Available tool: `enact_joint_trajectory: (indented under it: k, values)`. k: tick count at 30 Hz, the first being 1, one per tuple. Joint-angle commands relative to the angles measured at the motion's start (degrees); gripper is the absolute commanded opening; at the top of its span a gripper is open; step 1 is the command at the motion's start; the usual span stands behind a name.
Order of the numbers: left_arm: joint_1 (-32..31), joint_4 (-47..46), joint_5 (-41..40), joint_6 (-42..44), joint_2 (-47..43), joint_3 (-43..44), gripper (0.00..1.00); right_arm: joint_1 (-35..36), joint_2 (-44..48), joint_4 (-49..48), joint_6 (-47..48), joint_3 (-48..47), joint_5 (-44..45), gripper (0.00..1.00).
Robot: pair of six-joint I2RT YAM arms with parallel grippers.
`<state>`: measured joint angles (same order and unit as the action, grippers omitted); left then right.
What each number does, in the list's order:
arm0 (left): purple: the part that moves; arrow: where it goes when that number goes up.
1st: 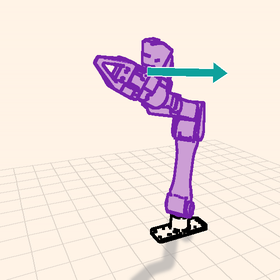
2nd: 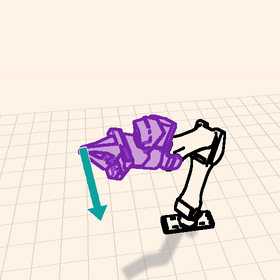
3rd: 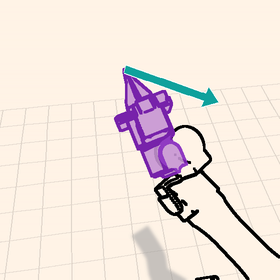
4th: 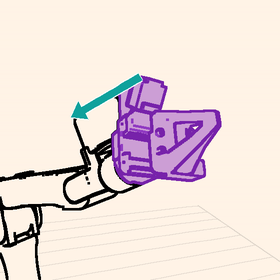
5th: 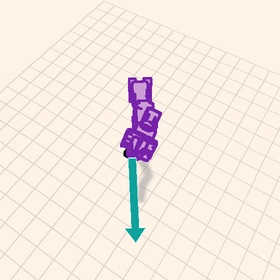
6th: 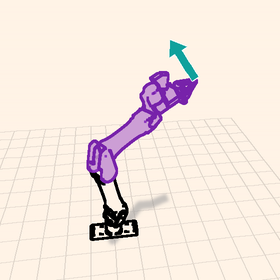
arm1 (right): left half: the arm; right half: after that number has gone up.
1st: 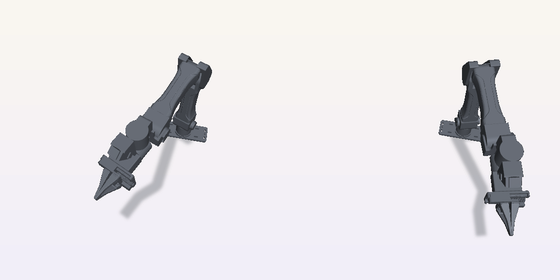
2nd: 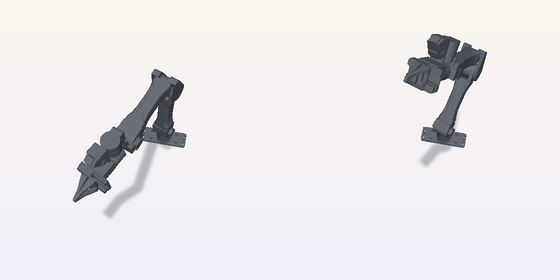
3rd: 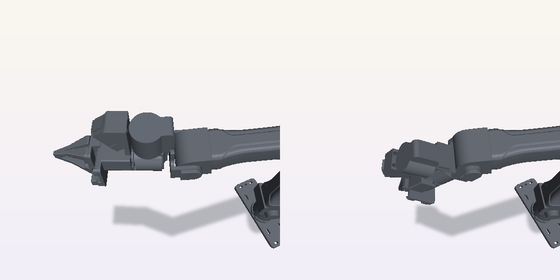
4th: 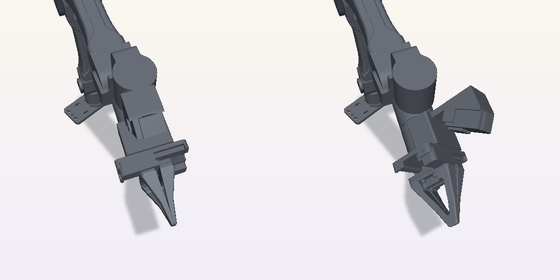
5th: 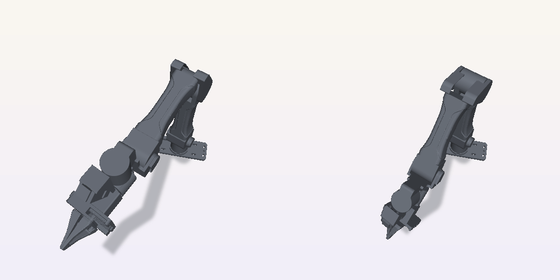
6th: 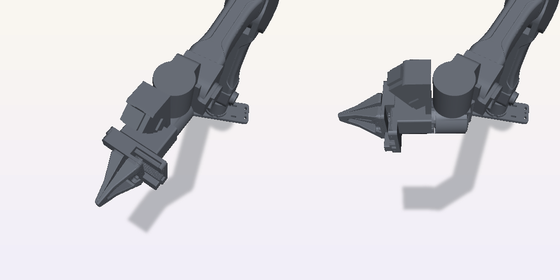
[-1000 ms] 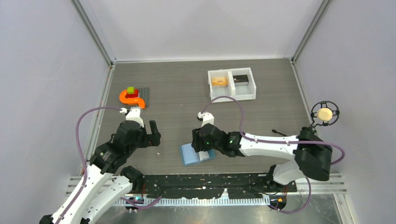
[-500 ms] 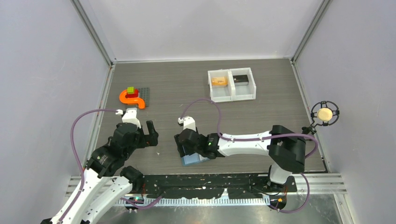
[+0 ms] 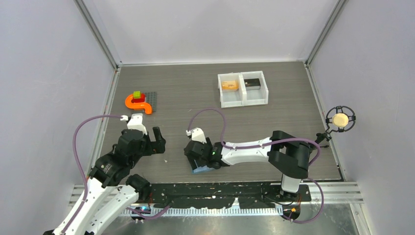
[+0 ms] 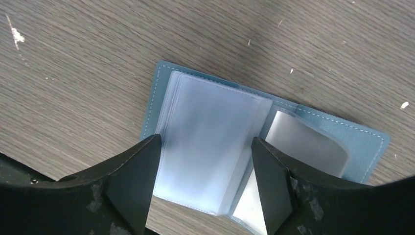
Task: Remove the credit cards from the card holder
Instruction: Remove the credit card from the card holder.
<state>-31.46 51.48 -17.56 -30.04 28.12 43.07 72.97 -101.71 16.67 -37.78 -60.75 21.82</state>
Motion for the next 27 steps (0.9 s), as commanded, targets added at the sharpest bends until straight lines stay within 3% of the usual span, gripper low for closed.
enact_joint_trajectory:
  k: [1, 6, 13, 20, 27]
  values:
    - [0.26, -0.51, -1.07, -0.91, -0.45, 0.17, 1.0, 0.38, -0.95, -0.04, -1.24, -1.14, 1.32, 0.75]
    - [0.26, -0.55, -0.74, -1.17, -0.58, 0.09, 1.0, 0.33, -1.8, -0.38, -1.09, -0.74, 1.63, 0.73]
    - [0.26, -2.08, 4.44, -3.79, -0.09, -1.62, 0.99, 0.29, 3.27, -5.57, -0.35, 3.11, 0.88, 0.51]
    - [0.26, -6.83, 12.39, -8.46, 0.12, -7.34, 0.93, -0.84, 9.99, -17.1, -1.14, 10.58, -3.62, 0.46]
    - [0.26, -12.49, 19.08, -11.71, 1.75, -13.94, 0.86, -7.52, 14.7, -36.76, -7.52, 23.66, -16.05, 0.37]
